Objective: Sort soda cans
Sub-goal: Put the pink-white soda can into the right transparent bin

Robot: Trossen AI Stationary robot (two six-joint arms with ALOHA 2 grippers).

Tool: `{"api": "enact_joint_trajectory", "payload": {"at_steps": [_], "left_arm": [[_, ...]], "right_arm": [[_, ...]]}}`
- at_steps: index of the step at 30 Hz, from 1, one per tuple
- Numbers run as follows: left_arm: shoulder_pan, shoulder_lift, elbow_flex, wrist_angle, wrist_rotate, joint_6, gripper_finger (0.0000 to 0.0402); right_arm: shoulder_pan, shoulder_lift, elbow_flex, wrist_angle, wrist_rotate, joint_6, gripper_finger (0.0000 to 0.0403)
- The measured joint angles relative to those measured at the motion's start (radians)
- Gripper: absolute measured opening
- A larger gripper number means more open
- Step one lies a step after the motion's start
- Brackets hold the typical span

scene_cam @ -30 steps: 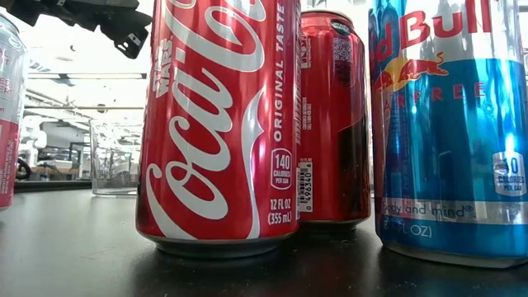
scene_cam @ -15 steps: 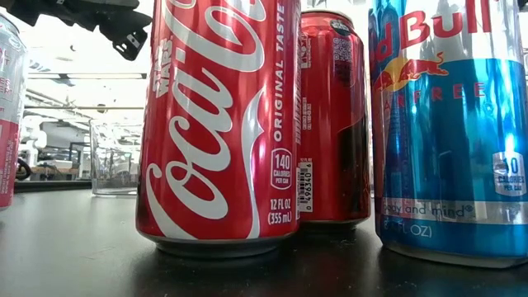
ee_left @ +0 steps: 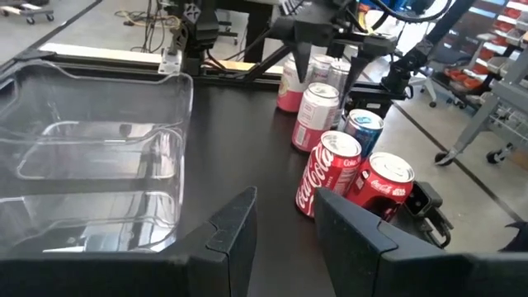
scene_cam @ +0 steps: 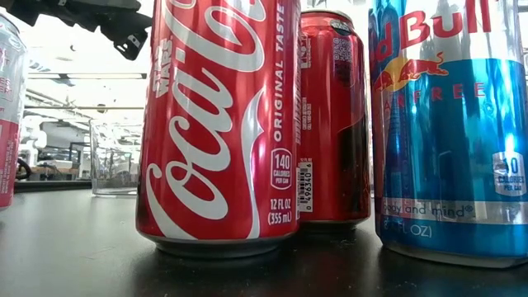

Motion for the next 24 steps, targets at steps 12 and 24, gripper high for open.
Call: {"api": "enact_joint_trajectory", "payload": {"at_steps": [12,24], "left_arm": [[0.0,0.0,0.0,0.0,0.0,-0.002,0.0131],[0.0,0.0,0.0,0.0,0.0,-0.003,0.0131]], "right_arm": [[0.023,0.056,0.0,-0.015,0.006,0.022,0.0384],[0.033,0.141,0.0,-0.004,-0.043,0.015,0.037]]}}
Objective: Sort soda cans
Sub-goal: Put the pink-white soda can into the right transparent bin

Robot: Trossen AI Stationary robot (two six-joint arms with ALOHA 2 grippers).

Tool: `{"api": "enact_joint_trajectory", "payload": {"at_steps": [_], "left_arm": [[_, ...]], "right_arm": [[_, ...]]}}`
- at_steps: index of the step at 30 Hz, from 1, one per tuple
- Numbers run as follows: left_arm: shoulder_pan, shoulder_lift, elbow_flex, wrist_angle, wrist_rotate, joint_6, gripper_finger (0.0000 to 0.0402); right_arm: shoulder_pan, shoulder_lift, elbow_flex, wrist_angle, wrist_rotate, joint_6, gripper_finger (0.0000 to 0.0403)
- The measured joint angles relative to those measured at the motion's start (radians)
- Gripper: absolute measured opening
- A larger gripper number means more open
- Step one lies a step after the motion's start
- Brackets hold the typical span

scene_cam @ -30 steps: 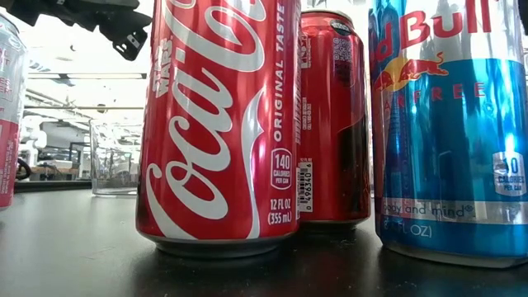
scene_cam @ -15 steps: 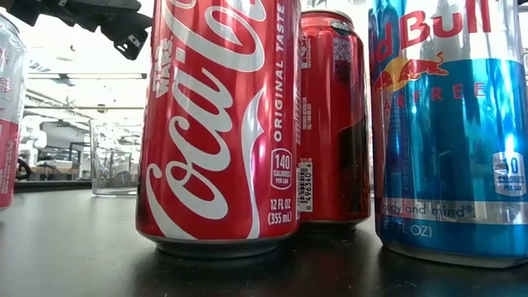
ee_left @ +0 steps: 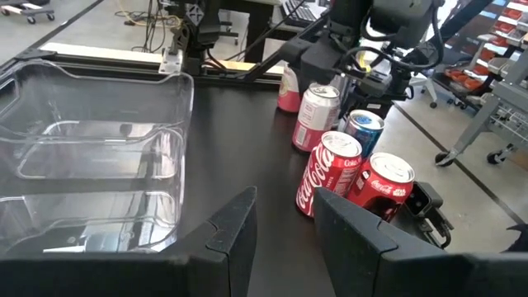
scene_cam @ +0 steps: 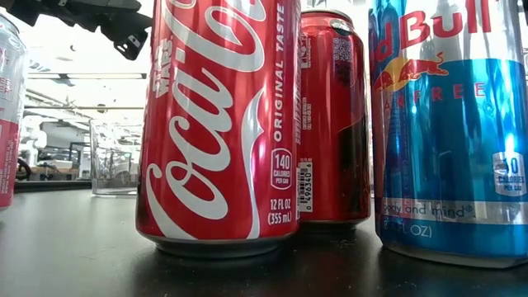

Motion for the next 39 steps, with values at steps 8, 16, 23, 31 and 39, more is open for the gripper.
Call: {"api": "enact_joint_trajectory", "payload": {"at_steps": [8,16,23,31,39], "left_arm": [[0.0,0.0,0.0,0.0,0.0,0.0,0.0131],[0.0,0.0,0.0,0.0,0.0,0.0,0.0131],[0.0,0.0,0.0,0.0,0.0,0.0,0.0131],[0.0,0.0,0.0,0.0,0.0,0.0,0.0131],[0.0,0.0,0.0,0.0,0.0,0.0,0.0131]], "right_arm": [[0.002,0.01,0.0,-0.002,0.0,0.005,0.0286],[0.002,0.01,0.0,-0.002,-0.001,0.002,0.028],[-0.006,-0.005,-0.001,0.002,-0.002,-0.015,0.0288],[-0.031,-0.131,-0.002,-0.046,0.131,-0.02,0.0287],[-0.091,-0.278,-0.002,-0.092,0.32,-0.105,0.0288]]}}
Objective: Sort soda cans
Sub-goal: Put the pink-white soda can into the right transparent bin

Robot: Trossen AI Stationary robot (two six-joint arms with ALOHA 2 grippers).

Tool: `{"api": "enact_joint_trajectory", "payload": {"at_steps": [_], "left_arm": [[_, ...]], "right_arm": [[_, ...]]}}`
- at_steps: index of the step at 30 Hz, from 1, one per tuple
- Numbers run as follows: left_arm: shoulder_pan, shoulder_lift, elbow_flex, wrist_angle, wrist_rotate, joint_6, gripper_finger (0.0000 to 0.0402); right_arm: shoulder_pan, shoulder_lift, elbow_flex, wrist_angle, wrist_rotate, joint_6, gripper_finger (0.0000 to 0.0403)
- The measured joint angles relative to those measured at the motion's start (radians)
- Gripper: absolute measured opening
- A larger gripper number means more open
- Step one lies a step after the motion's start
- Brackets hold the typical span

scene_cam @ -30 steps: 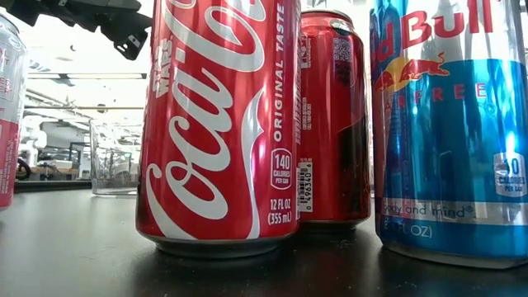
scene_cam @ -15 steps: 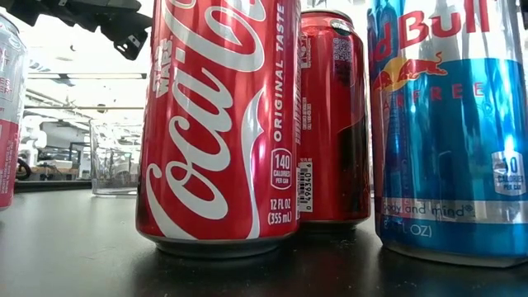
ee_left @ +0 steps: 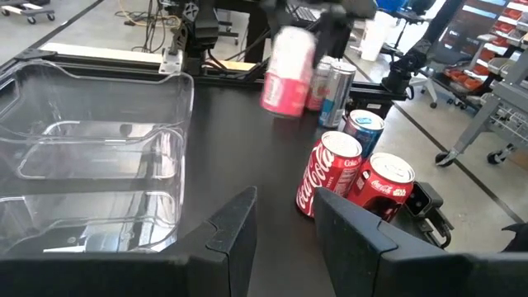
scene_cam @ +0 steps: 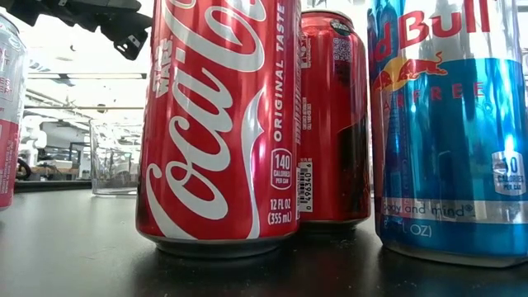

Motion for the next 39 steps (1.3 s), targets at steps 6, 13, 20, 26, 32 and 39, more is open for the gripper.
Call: {"api": "enact_joint_trajectory", "payload": {"at_steps": [6,13,20,26,32,39], "left_arm": [[0.0,0.0,0.0,0.0,0.0,0.0,0.0131],[0.0,0.0,0.0,0.0,0.0,0.0,0.0131],[0.0,0.0,0.0,0.0,0.0,0.0,0.0131],[0.0,0.0,0.0,0.0,0.0,0.0,0.0131],[0.0,0.0,0.0,-0.004,0.0,0.0,0.0131],[0.0,0.0,0.0,-0.003,0.0,0.0,0.0131]], "right_arm": [[-0.128,-0.074,0.0,-0.009,0.105,-0.142,0.0288],[-0.337,-0.083,0.0,-0.014,0.096,-0.395,0.0288],[-0.553,-0.08,0.001,-0.059,0.045,-0.541,0.0288],[-0.718,-0.046,-0.005,-0.101,0.009,-0.67,0.0288],[-0.843,0.01,-0.062,-0.091,-0.042,-0.795,0.0288],[-0.948,0.032,-0.149,0.059,-0.063,-0.89,0.0288]]}}
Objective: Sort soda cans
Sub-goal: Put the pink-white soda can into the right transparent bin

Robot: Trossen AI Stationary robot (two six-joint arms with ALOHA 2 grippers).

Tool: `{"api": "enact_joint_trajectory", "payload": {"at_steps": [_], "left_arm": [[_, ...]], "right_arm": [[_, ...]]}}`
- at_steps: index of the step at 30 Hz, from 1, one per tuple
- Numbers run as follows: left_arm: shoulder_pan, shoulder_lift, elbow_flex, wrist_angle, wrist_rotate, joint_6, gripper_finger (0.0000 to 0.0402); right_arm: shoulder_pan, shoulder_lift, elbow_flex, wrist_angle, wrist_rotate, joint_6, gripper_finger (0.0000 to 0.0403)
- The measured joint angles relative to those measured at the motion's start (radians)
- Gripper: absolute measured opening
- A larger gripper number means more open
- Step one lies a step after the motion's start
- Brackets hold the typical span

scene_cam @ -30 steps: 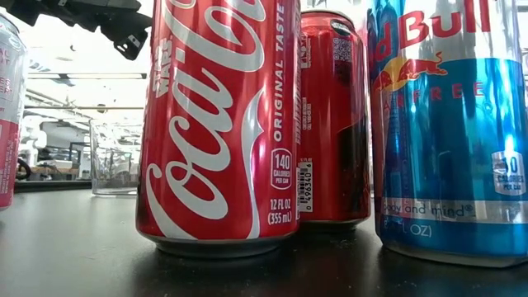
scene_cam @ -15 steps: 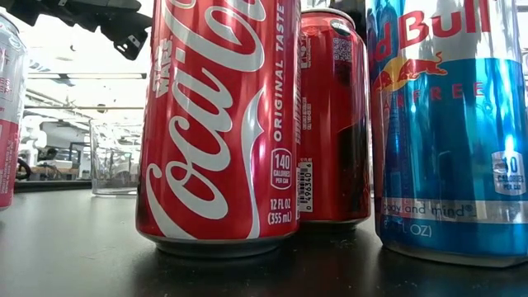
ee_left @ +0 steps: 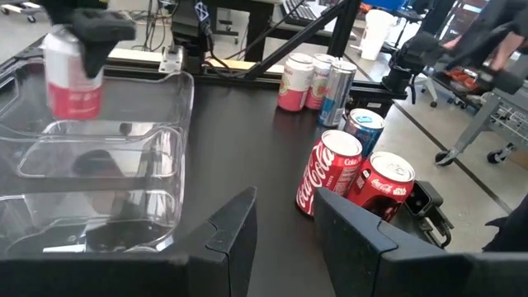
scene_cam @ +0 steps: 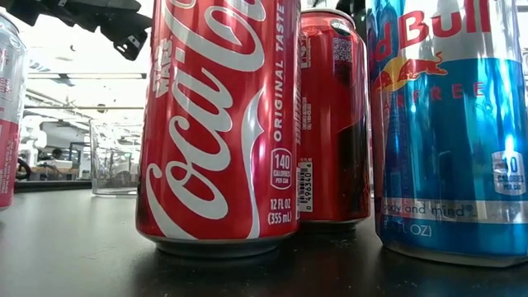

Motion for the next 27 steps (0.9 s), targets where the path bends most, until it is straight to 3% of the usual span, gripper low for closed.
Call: {"api": "enact_joint_trajectory", "payload": {"at_steps": [15,27], "left_arm": [[0.0,0.0,0.0,0.004,0.0,0.0,0.0131],[0.0,0.0,0.0,0.004,0.0,-0.002,0.0131]], "right_arm": [[-0.157,0.016,-0.055,0.094,-0.086,-0.072,0.0288],[-0.18,0.105,-0.048,0.097,-0.094,-0.102,0.0289]]}}
